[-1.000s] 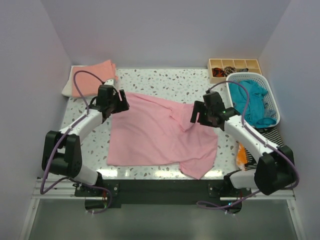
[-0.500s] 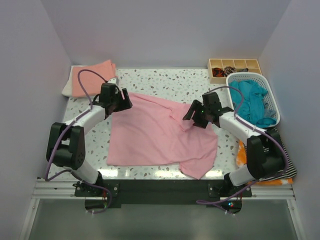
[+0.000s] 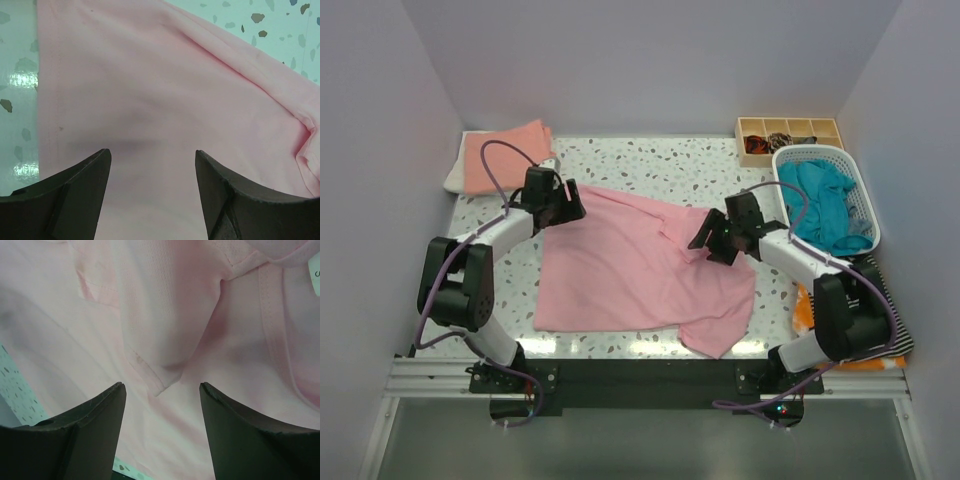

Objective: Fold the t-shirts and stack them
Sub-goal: Flatten out the tshirt, then fold the flattened tshirt in 1/3 of the way

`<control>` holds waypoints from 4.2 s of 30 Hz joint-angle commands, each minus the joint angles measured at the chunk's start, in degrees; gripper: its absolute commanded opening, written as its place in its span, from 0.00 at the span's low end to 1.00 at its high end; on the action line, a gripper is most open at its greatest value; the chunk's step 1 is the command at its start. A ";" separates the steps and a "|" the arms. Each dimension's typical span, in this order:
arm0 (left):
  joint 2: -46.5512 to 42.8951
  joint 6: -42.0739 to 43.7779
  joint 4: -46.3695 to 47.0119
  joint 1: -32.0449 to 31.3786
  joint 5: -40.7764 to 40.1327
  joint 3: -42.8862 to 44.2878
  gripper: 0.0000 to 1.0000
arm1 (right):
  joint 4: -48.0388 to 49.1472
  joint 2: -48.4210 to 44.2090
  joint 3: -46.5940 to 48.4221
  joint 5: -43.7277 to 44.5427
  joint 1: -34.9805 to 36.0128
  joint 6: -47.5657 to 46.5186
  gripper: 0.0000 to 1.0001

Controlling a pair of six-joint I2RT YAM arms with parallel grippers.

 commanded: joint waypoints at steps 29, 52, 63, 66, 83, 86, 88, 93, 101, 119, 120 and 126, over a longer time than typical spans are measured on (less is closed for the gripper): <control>3.98 -1.03 3.55 0.55 -2.30 6.17 0.72 | -3.46 2.40 22.38 22.44 -0.24 -14.63 0.00; 23.13 3.01 13.57 6.70 0.51 21.65 0.88 | -4.08 20.43 39.88 17.98 -5.25 -17.54 0.00; 28.86 3.28 14.89 6.70 -2.21 24.37 0.87 | -5.13 22.63 43.93 13.33 -6.22 -18.94 0.00; 30.09 3.63 15.16 6.70 -2.21 26.13 0.83 | -5.84 22.54 44.90 11.93 -6.31 -19.82 0.00; 29.13 5.56 15.33 6.88 -0.37 30.53 0.00 | -13.21 27.55 57.89 10.42 -9.12 -24.74 0.00; 26.32 6.00 17.09 7.14 -0.63 29.13 0.00 | -14.27 28.34 59.66 11.91 -9.56 -25.18 0.00; 24.82 6.35 17.97 7.31 -0.46 28.86 0.00 | -14.80 28.96 60.45 11.74 -9.91 -25.45 0.00; 21.75 6.97 19.99 7.32 0.33 26.49 0.00 | -15.16 29.40 60.54 10.34 -10.35 -25.45 0.00; 14.01 6.27 25.70 7.40 3.59 15.78 0.00 | -17.00 25.10 55.73 4.45 -10.53 -24.66 0.00; -2.78 0.99 21.66 7.40 2.18 -3.48 0.00 | -21.13 2.86 24.95 -2.59 -10.44 -20.35 0.00; -3.04 1.08 22.10 7.32 1.75 -4.01 0.00 | -21.31 1.81 24.25 -1.54 -10.52 -20.26 0.00; -3.22 1.26 20.78 7.40 -0.80 -4.28 0.00 | -21.49 -2.76 19.85 7.84 -10.52 -18.16 0.00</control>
